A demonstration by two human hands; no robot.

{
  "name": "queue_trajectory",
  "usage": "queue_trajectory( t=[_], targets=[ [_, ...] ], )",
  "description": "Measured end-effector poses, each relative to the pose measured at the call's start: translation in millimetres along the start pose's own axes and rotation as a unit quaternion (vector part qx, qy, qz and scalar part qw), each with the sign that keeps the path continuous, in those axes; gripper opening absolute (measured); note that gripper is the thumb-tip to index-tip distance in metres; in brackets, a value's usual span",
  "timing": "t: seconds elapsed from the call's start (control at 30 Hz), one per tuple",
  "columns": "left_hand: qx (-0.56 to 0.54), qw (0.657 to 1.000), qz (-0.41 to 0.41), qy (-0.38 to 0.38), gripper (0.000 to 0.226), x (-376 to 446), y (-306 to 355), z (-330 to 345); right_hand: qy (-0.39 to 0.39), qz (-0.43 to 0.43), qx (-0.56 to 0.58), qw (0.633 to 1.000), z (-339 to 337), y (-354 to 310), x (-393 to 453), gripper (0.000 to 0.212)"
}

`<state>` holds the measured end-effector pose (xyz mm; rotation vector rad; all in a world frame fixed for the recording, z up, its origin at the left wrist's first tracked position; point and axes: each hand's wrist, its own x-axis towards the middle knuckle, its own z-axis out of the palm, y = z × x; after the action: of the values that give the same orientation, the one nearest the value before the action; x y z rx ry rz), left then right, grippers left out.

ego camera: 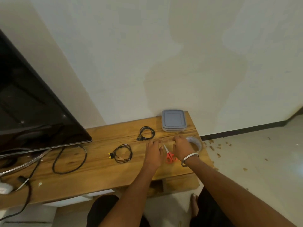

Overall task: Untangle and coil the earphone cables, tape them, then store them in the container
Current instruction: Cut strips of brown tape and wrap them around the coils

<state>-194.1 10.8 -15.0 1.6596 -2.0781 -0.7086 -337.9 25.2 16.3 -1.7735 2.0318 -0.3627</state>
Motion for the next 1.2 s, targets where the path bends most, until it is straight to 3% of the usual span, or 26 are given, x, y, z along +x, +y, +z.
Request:
queue_trajectory(
  t=[0.2,0.3,0.57,0.73,0.93,1.2],
  targets=[
    [-0.042,0.997,0.018,-0.057,0.033,4,37,40,0.097,0.029,-0.026,0.995,-4,43,-9,0.026],
    [-0.068,0.994,0.017,-0.080,0.030,8,45,54,0.048,0.072,-0.036,0.996,1,59,-12,0.042],
    [-0.160,0.977,-0.067,-0.128,0.041,7,53,57,0.027,0.036,-0.071,0.996,21,68,-10,0.016],
    [-0.175,0.969,-0.105,-0.138,0.046,11,42,50,0.046,0.040,-0.075,0.995,20,63,-11,0.023],
    [-0.228,0.961,-0.120,-0.105,0.046,9,28,20,0.053,0.043,0.064,0.996,4,51,-13,0.029],
    [-0.306,0.949,-0.069,-0.038,0.047,-22,7,-48,0.025,-0.039,0.202,0.978,-7,1,-35,0.020]
  ],
)
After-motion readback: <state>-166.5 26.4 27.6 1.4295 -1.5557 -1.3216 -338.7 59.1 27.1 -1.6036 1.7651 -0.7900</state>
